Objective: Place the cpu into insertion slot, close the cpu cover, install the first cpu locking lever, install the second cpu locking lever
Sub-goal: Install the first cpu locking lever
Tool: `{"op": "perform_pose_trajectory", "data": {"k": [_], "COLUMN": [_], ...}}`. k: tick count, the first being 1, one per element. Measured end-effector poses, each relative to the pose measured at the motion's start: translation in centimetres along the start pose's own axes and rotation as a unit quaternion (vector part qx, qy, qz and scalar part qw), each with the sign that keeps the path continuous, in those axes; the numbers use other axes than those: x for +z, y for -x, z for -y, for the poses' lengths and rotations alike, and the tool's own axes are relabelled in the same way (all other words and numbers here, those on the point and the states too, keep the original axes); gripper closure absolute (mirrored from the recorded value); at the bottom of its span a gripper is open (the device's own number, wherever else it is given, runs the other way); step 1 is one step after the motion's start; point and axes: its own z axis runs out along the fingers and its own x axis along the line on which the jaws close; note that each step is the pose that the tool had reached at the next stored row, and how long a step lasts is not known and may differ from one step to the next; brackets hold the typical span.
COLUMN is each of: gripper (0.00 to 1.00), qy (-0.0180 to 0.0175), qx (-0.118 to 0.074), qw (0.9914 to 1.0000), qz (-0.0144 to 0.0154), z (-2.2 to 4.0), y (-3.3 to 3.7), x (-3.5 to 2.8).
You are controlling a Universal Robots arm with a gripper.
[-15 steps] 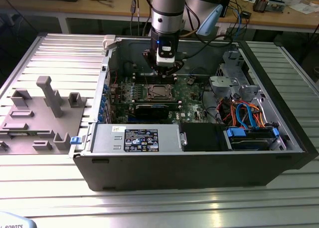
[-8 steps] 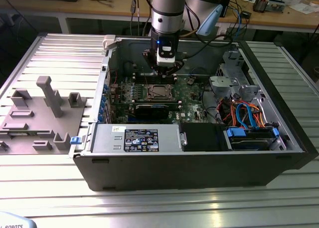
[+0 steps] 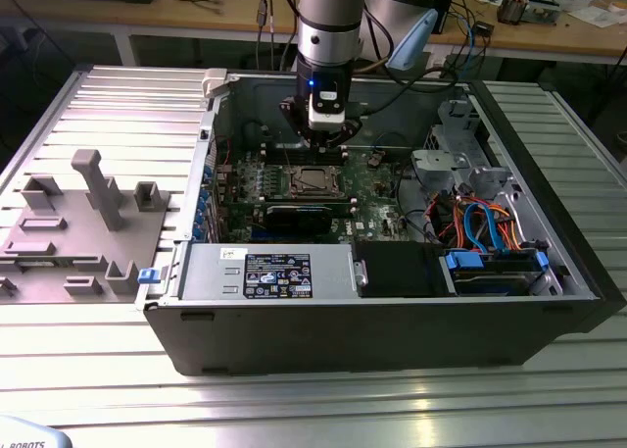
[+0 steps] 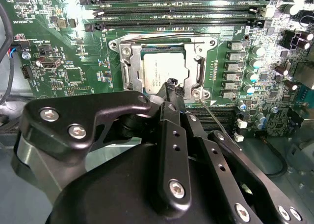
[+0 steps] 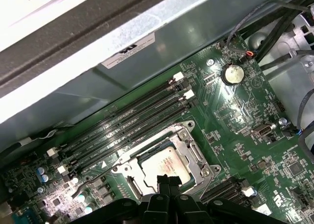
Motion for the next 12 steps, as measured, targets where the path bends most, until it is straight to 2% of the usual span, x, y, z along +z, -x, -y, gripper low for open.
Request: {"op": "perform_pose_trajectory", "data": {"k": [12], "gripper": [0.89], "qy": [0.0000], "qx": [-0.008], "qw": [0.99997], "qz": [0.0000], "z": [0.00], "y": [0.00], "x": [0.00]}}
